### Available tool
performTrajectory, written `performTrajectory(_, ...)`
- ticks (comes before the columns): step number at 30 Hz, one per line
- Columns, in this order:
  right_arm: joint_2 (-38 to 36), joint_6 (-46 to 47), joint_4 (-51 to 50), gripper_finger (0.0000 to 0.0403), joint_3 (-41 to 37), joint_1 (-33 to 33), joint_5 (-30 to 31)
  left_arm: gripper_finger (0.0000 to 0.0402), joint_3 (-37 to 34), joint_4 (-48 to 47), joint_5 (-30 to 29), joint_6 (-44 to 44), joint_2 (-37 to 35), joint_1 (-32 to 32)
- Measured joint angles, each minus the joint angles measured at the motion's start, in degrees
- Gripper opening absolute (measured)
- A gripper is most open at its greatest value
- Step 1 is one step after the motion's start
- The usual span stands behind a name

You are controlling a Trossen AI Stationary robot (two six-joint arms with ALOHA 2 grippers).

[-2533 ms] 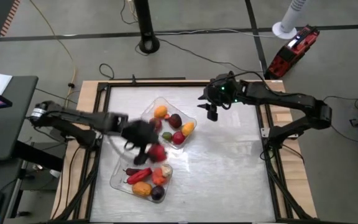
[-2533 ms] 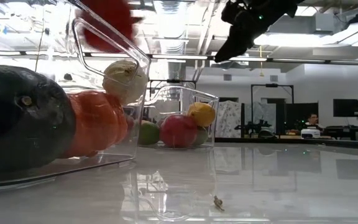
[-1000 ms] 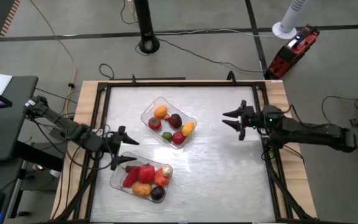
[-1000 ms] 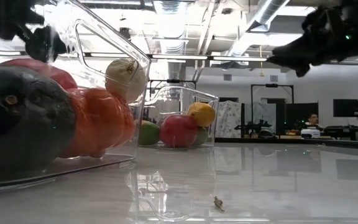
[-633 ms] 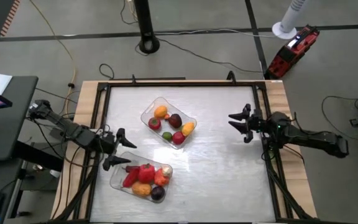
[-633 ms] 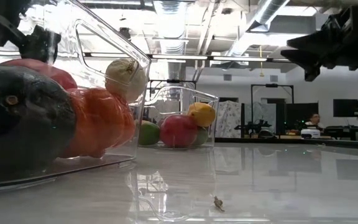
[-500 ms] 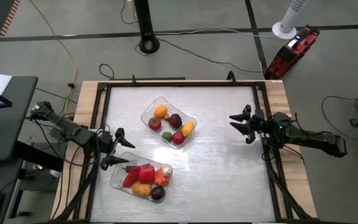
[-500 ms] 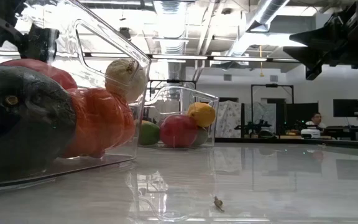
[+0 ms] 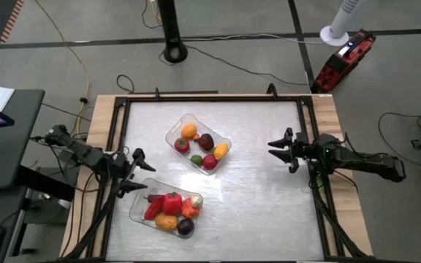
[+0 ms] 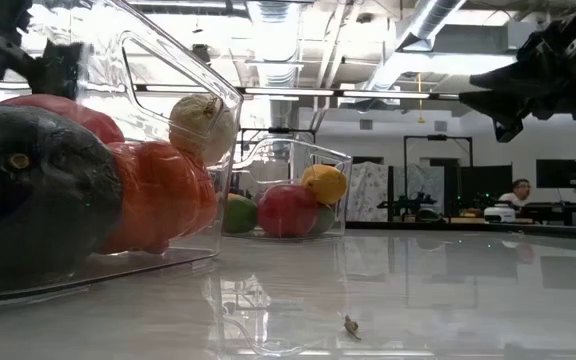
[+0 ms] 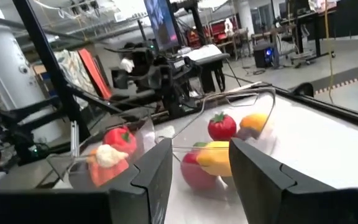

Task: Sort produce into baskets
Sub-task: Return to home position

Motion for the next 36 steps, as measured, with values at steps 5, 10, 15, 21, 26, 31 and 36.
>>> performTrajectory(5, 0.1, 0.0, -2.6, 0.0185, 0.0, -0.1, 0.0, 0.0306, 0.1, -2.3, -5.7, 1.0, 0.2, 0.0)
performTrajectory(10, 0.0, -0.1, -5.5, 0.0185, 0.0, -0.1, 0.0, 0.0306, 0.2, -2.6, -5.7, 1.2, 0.2, 0.0)
performTrajectory(15, 0.0, -0.1, -5.6, 0.0185, -0.1, -0.1, 0.0, 0.0306, 0.3, -2.7, -5.6, 1.5, 0.2, 0.0)
performTrajectory(21, 0.1, -0.2, -5.6, 0.0185, -0.1, -0.1, 0.0, 0.0306, 0.3, -2.8, -5.6, 1.5, 0.2, 0.0)
performTrajectory(26, 0.0, -0.2, -5.7, 0.0185, -0.1, -0.1, 0.0, 0.0306, 0.3, -2.8, -5.7, 1.5, 0.2, 0.0)
performTrajectory(31, 0.0, -0.2, -5.8, 0.0185, -0.1, -0.1, 0.0, 0.0306, 0.3, -2.8, -5.7, 1.6, 0.2, 0.0)
performTrajectory(36, 0.0, -0.1, -5.8, 0.0185, -0.1, -0.1, 0.0, 0.0306, 0.4, -2.9, -5.7, 1.6, 0.2, 0.0)
